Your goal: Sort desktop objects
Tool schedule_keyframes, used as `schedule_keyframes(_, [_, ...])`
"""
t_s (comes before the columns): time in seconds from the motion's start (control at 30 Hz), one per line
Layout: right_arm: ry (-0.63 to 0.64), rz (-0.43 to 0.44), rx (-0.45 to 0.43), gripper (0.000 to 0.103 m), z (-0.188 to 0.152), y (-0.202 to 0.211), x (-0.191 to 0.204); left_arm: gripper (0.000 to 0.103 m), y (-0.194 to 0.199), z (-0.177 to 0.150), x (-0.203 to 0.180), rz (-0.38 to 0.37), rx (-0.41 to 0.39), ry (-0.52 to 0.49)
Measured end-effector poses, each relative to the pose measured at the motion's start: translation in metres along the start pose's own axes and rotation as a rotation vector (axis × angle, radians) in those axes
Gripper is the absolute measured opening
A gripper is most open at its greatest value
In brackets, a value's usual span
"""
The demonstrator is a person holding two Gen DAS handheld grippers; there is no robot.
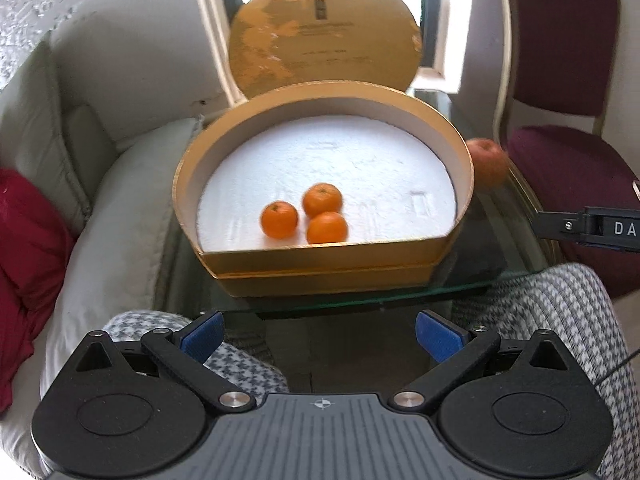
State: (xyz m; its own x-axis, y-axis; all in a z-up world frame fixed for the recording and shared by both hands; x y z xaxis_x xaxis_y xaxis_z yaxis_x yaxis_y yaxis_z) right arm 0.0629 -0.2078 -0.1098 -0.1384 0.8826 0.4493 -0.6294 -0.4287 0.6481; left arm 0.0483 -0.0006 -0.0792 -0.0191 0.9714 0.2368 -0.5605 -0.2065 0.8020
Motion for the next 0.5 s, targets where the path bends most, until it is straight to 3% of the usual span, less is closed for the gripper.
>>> schedule_keyframes(0.2, [-0.016, 0.008, -0.005, 0.074, -0.003, 0.002, -0.006, 0.102, -0.004, -0.002, -0.005, 0.027, -0.012, -0.022])
schedule_keyframes(0.5, [-0.017, 0.008, -0.002, 0.074, -0.005, -0.001, -0.008, 0.102, -0.013, -0.005, -0.011, 0.014, 0.047, -0.005])
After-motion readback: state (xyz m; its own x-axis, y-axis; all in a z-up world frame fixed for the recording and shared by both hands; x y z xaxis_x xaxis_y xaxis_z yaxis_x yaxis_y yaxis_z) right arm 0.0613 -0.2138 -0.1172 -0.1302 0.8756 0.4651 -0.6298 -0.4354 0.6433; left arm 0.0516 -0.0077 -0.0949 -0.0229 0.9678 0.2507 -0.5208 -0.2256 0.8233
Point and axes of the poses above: each gripper's, at about its wrist camera, not at the fingertips, and y roughly against the way its jaws point, x to its left, z to its top, the point moved 8 cm from there along -y, roughly the way its jaws point, and after that the axes turned 9 degrees about z, right-handed, at the moved point
